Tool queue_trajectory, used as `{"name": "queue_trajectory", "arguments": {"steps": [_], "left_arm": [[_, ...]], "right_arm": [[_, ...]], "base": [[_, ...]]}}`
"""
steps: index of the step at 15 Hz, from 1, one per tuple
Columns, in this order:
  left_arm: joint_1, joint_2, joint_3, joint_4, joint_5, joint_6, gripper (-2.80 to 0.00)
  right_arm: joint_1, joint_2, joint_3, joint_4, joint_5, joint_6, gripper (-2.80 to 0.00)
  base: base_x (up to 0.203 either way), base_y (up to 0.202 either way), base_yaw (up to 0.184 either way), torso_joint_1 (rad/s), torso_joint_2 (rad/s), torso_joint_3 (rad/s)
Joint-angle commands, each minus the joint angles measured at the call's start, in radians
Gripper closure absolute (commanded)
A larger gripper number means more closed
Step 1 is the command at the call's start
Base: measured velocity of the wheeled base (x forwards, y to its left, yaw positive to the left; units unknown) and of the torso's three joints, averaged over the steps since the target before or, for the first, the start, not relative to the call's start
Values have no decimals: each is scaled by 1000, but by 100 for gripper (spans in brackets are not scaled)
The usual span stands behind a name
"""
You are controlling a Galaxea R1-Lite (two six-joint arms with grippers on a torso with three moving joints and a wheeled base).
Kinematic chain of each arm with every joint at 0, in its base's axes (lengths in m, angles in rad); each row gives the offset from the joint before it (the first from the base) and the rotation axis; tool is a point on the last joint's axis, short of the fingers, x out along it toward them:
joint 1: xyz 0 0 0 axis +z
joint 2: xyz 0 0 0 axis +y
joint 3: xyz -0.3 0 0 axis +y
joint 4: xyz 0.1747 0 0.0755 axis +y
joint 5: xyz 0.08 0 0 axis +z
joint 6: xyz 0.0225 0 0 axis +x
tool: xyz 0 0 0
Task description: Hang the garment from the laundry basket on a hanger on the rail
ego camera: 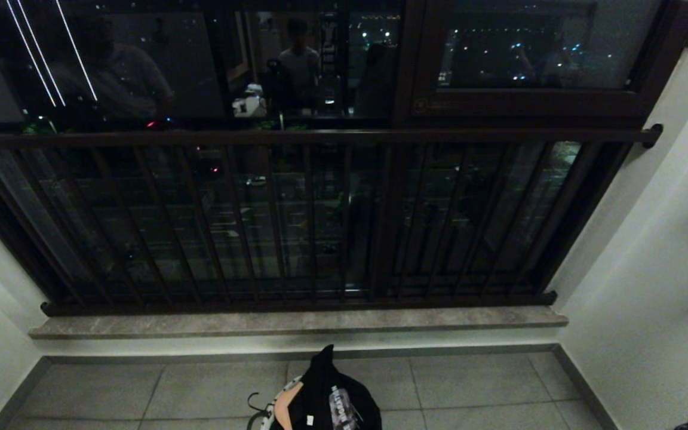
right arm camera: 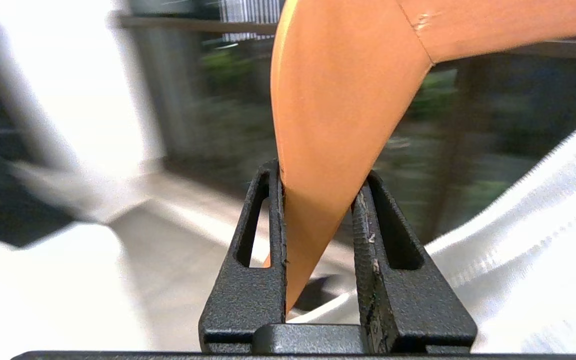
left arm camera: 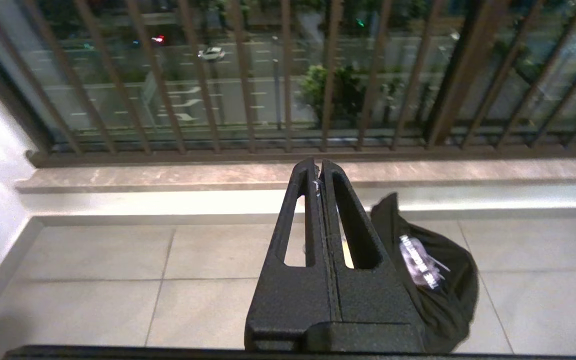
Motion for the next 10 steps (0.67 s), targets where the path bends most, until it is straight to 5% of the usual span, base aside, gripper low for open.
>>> {"name": "queue_trajectory", "arguments": {"steps": [1,4,10], "left_arm": [[1,1,0,0,0,-1,0],[1,1,0,0,0,-1,0],[1,1,0,0,0,1,0]], "right_arm": [[2,154,-68,-10,81,26,0],[15,414,-145,-154,179,106,0],[75,904,-283,-678,440,377,0]], "base": [[0,0,0,0,0,0],[0,0,0,0,0,0],[0,0,0,0,0,0]]}}
